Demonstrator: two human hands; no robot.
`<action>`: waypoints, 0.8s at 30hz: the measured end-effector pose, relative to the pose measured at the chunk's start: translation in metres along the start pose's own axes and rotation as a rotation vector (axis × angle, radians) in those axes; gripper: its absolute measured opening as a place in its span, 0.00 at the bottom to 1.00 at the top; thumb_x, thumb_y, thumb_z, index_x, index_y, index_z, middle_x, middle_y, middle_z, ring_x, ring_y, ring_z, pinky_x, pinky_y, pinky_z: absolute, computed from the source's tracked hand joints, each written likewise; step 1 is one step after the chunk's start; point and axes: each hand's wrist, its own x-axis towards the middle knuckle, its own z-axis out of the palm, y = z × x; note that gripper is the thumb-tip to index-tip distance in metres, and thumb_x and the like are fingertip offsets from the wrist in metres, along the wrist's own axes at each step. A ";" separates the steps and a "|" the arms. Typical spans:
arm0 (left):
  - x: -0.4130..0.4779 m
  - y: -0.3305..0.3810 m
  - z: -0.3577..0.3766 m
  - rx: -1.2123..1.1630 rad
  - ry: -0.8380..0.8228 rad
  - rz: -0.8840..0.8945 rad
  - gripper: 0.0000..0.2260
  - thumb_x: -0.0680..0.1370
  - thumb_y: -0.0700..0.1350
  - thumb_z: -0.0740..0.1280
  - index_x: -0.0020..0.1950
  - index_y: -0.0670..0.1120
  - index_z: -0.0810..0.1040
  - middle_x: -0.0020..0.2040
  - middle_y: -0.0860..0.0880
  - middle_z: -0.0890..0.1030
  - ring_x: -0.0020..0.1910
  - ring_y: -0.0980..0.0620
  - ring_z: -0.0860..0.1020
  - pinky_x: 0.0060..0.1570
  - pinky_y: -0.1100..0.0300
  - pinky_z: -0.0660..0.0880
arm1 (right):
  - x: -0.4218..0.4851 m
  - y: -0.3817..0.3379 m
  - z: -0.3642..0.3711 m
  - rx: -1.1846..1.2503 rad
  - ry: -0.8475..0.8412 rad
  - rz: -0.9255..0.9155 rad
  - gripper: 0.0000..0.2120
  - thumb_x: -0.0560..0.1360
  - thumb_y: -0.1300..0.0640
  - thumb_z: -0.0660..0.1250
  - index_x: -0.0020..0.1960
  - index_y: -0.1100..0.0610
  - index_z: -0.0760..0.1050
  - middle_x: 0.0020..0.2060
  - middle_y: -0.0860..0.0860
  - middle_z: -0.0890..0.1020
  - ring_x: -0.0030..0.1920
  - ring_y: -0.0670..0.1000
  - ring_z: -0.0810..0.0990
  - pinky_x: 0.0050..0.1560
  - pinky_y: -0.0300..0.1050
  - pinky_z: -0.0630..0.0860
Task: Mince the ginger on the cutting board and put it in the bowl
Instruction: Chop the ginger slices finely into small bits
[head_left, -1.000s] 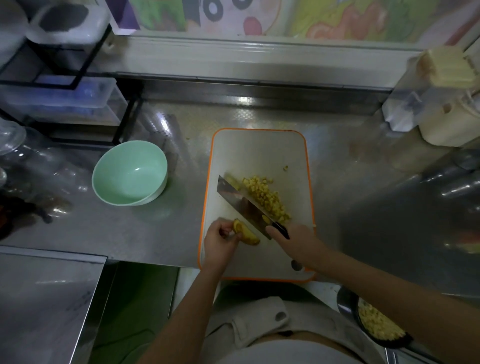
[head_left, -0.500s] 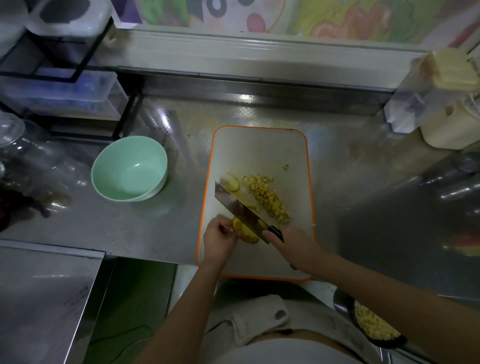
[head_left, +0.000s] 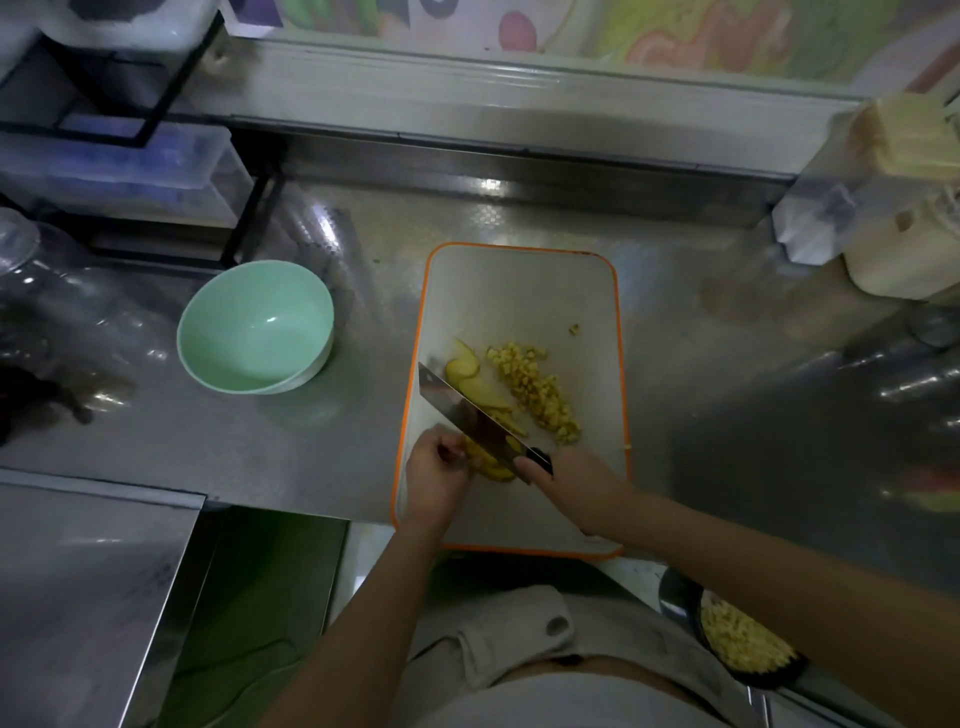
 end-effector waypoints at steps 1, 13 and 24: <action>-0.001 0.001 0.000 0.007 0.000 -0.004 0.10 0.68 0.32 0.69 0.36 0.45 0.71 0.36 0.51 0.73 0.36 0.54 0.72 0.33 0.75 0.67 | 0.001 0.000 0.000 -0.003 -0.008 0.007 0.19 0.80 0.43 0.52 0.34 0.51 0.63 0.30 0.49 0.70 0.29 0.44 0.67 0.36 0.40 0.69; -0.002 0.001 -0.004 -0.009 0.001 -0.035 0.09 0.68 0.36 0.73 0.38 0.46 0.74 0.36 0.53 0.74 0.37 0.58 0.72 0.34 0.74 0.67 | 0.005 0.007 0.006 0.012 0.066 0.002 0.22 0.80 0.43 0.54 0.45 0.61 0.75 0.27 0.48 0.69 0.26 0.44 0.67 0.27 0.35 0.61; 0.000 0.000 0.000 0.000 0.009 0.002 0.07 0.72 0.41 0.70 0.40 0.39 0.75 0.38 0.43 0.75 0.38 0.50 0.73 0.35 0.71 0.66 | -0.011 0.003 -0.001 0.205 0.111 0.020 0.19 0.80 0.48 0.56 0.33 0.54 0.64 0.25 0.49 0.67 0.19 0.43 0.65 0.21 0.33 0.61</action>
